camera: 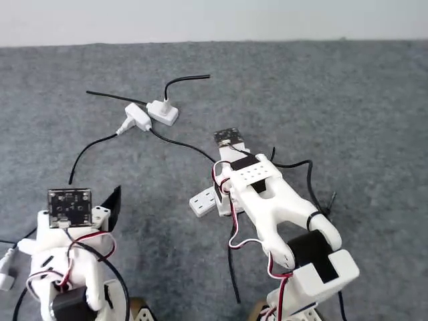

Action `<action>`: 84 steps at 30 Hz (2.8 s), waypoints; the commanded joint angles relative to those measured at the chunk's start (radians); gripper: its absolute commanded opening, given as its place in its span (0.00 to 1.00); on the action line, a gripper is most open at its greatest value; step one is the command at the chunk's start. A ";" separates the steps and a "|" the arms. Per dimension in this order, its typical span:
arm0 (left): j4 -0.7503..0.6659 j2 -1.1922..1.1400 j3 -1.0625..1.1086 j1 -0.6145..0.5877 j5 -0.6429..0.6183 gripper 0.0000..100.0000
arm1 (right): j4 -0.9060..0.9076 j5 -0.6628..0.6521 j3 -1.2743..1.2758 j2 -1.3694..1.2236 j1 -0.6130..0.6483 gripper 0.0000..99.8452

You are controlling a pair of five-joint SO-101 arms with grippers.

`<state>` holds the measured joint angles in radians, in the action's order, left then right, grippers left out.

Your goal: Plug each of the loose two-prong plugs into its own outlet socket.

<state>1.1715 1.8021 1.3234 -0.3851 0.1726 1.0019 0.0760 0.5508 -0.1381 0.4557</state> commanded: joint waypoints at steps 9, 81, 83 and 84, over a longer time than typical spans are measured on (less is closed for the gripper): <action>-0.018 0.014 0.016 0.138 -0.021 0.36 | 0.335 -0.493 -0.333 0.206 -0.200 0.01; 0.055 0.014 -0.234 0.678 0.100 0.36 | 0.653 -0.562 -0.276 0.895 0.450 0.01; 0.055 0.014 -0.219 0.666 0.100 0.36 | 0.657 -0.562 -0.272 0.935 0.450 0.01; 0.055 0.014 -0.203 0.666 0.100 0.36 | 0.673 -0.563 -0.273 0.946 0.450 0.01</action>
<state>1.2436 1.8052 1.0687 0.2961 0.2601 1.6540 -0.4764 0.2915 0.7304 0.8930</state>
